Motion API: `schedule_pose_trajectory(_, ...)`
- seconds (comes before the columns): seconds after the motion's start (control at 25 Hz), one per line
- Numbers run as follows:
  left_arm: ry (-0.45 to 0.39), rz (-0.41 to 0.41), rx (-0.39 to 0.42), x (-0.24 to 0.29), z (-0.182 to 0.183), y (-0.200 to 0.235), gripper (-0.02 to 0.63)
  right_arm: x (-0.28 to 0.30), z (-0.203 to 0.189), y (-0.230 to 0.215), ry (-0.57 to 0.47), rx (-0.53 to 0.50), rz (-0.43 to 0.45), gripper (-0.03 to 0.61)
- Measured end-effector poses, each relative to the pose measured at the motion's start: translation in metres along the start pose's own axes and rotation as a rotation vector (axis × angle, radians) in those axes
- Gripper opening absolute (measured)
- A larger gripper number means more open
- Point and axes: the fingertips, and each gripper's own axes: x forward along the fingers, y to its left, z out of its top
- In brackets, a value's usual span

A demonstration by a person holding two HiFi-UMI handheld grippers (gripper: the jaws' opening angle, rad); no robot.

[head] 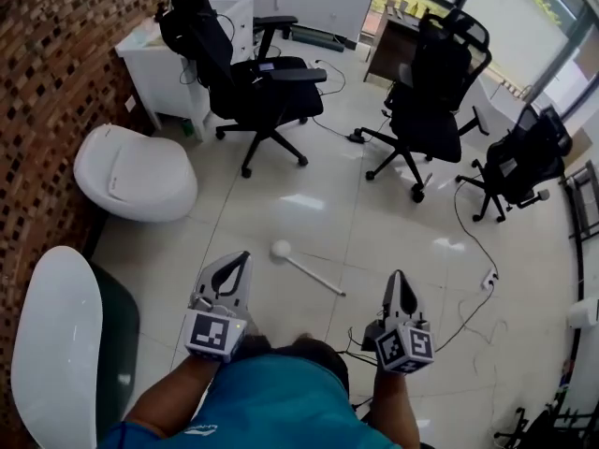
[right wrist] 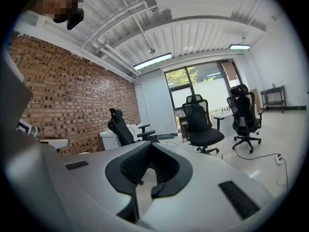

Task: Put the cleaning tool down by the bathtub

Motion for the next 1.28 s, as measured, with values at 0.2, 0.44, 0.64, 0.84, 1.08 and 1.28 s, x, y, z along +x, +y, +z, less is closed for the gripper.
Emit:
schedule_pose_trajectory(0.2, 0.010, 0.056, 0.010, 0.015, -0.013, 0.010, -0.003, 0.032, -0.022, -0.013, 0.058, -0.019, 0.056, 0.054)
schedule_pose_trajectory(0.44, -0.006, 0.155, -0.008, 0.029, -0.021, 0.008, -0.002, 0.072, -0.043, -0.011, 0.140, -0.051, 0.227, 0.100)
schedule_pose_trajectory(0.64, 0.016, 0.209, -0.050, 0.039, -0.049, 0.012, -0.002, 0.105, -0.075, -0.020, 0.218, -0.098, 0.299, 0.109)
schedule_pose_trajectory(0.84, 0.060, 0.205, -0.048, 0.064, -0.098, 0.026, -0.002, 0.138, -0.118, -0.019, 0.275, -0.131, 0.314, 0.123)
schedule_pose_trajectory(1.08, 0.071, 0.177, -0.026, 0.097, -0.163, 0.046, -0.002, 0.177, -0.188, -0.015, 0.293, -0.162, 0.368, 0.158)
schedule_pose_trajectory(1.28, 0.076, 0.195, -0.007, 0.114, -0.226, 0.069, -0.002, 0.198, -0.266, -0.026, 0.348, -0.215, 0.427, 0.158)
